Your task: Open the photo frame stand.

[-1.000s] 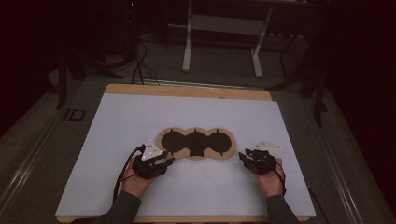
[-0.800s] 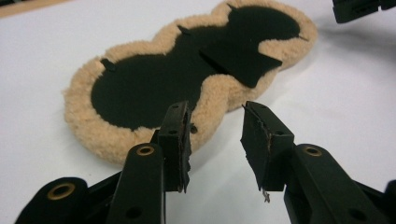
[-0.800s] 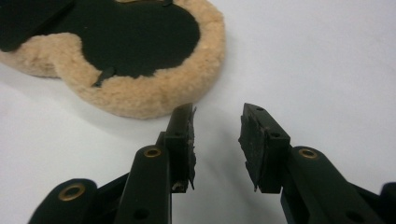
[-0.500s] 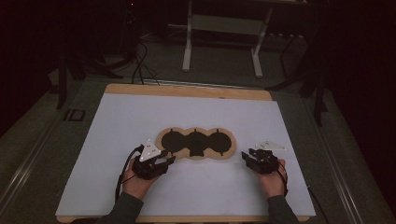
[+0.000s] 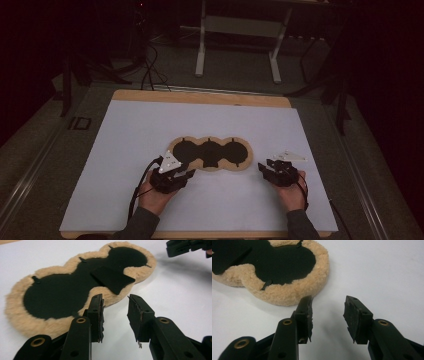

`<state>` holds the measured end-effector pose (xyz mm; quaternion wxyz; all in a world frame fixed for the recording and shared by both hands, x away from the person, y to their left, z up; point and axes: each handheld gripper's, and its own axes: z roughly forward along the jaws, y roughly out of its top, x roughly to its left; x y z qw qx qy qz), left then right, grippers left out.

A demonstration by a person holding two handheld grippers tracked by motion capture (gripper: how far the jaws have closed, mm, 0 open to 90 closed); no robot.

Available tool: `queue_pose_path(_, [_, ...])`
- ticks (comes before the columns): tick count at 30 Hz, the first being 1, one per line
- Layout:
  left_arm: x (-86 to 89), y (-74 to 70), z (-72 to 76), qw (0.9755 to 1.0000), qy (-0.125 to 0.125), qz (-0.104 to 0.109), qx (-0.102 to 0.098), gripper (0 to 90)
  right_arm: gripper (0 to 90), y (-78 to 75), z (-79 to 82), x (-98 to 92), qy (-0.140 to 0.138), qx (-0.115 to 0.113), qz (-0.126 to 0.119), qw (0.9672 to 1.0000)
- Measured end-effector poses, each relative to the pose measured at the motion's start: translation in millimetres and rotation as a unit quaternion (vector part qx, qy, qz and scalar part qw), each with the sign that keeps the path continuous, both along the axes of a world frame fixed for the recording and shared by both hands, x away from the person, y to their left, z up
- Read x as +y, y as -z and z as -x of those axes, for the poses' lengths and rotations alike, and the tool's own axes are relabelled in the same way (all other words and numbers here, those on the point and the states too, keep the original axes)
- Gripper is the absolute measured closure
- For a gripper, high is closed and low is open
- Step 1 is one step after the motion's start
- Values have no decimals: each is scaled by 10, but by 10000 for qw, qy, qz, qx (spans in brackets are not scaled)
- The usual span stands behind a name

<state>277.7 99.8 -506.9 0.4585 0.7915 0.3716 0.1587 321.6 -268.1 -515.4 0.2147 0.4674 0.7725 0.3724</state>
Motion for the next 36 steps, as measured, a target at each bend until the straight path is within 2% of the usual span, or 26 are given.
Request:
queue_pose_path(3, [-90,20,-4,9999,98,-71,-1,656,570,7,-4,-2,16,18,-1,10000])
queue_pose_path(6, [-146,27,-23,9998,190,-47,57,681,565,1,0,-5,30,20,-19,10000])
queue_pose_path(9, [-206,32,-46,9995,251,-179,73,707,562,-1,-3,-20,68,32,-47,10000])
queue_pose_path(14, [-284,78,-89,9989,319,-318,145,799,557,-11,-1,-48,111,20,-100,9999])
queue_pose_path(18, [-326,138,-128,9984,252,-444,223,896,554,-6,-4,-52,112,46,-130,9998])
queue_pose_path(20, [-336,149,-139,9985,237,-430,239,900,555,-5,-5,-52,110,49,-127,9998])
queue_pose_path(31, [-409,272,-251,9966,78,-697,434,900,561,-19,-4,-78,118,1,-173,9998])
queue_pose_path(36, [-433,305,-283,9969,-3,-651,446,900,562,-17,-4,-81,137,0,-172,9998])
